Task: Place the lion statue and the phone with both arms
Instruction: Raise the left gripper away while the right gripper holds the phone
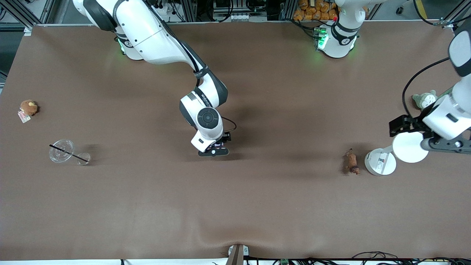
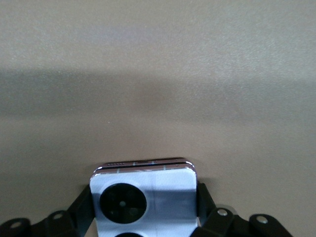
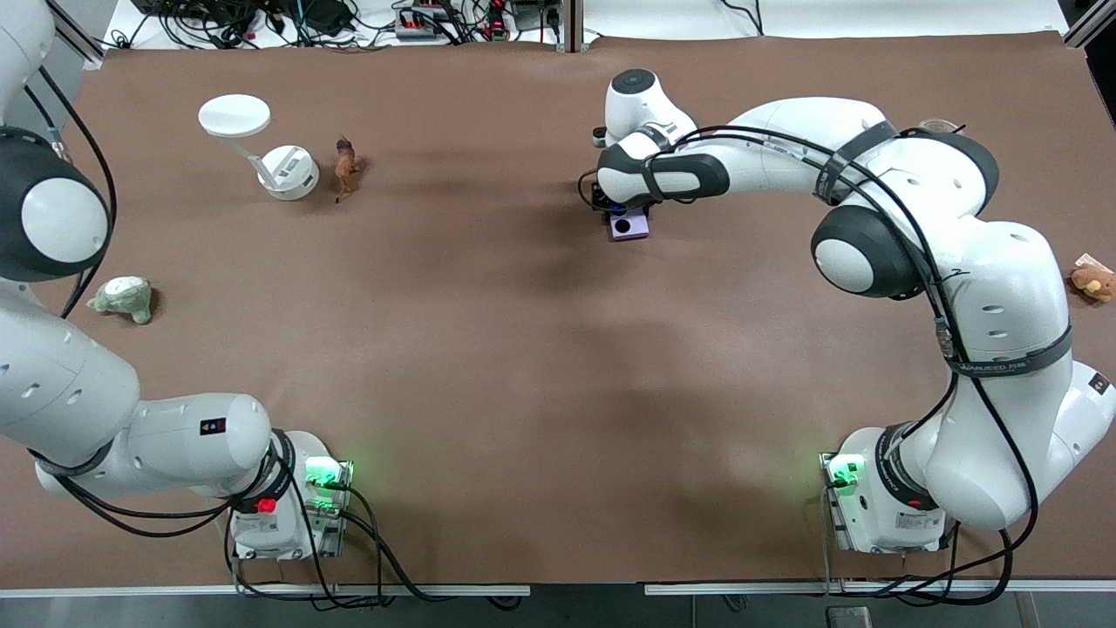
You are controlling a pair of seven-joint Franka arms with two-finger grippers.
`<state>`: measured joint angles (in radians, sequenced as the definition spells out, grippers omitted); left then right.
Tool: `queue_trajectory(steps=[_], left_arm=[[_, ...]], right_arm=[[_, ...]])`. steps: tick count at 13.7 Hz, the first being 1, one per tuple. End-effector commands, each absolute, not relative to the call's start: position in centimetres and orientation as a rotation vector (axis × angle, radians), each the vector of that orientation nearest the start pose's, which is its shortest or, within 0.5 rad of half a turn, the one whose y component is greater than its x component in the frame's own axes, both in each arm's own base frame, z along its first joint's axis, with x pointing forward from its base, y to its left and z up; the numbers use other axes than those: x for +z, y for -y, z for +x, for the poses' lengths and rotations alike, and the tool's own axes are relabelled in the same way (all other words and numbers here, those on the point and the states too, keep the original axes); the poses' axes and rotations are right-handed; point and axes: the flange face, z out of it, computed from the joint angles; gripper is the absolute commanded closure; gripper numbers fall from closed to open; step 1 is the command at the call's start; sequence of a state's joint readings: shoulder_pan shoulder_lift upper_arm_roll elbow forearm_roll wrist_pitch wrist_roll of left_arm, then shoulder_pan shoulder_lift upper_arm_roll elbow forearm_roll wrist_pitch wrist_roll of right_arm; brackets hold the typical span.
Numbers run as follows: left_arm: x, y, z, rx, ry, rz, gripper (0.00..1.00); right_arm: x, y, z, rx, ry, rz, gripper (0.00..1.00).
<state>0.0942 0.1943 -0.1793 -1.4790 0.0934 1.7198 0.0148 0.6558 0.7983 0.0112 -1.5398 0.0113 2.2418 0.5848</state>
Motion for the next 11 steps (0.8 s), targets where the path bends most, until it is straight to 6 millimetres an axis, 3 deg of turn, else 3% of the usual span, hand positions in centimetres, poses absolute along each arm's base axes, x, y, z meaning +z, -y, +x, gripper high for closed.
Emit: queue_trajectory(steps=[1,4,5,8,10,11], left_arm=[[59.9,3.2,60.1,-0.059,-0.172,-3.088,0.0],[62.6,0.5,57.3,-0.01,-0.089,-3.137,0.0],[63.2,-0.2,56.2,0.031,-0.069,-3.15,0.0],[64.6,-0.9,53.2,0.084,-0.047,-3.165,0.0],[65.0,-1.0,50.6,0.106,-0.042,-3.166,0.0],[65.2,-1.2,50.3,0.098,-0.038,-3.165,0.0]], right_arm=[[16.5,-42.5,54.4,0.133,0.09,-3.195,1.0],[19.1,-42.3,55.1,0.104,0.076,-3.185,1.0],[20.9,-42.0,55.5,0.093,0.066,-3.187,1.0],[26.2,-39.5,57.3,0.069,0.013,-3.191,1.0],[29.6,-37.1,58.6,0.059,-0.044,-3.185,1.0],[30.9,-35.4,59.6,0.054,-0.081,-3.181,1.0]])
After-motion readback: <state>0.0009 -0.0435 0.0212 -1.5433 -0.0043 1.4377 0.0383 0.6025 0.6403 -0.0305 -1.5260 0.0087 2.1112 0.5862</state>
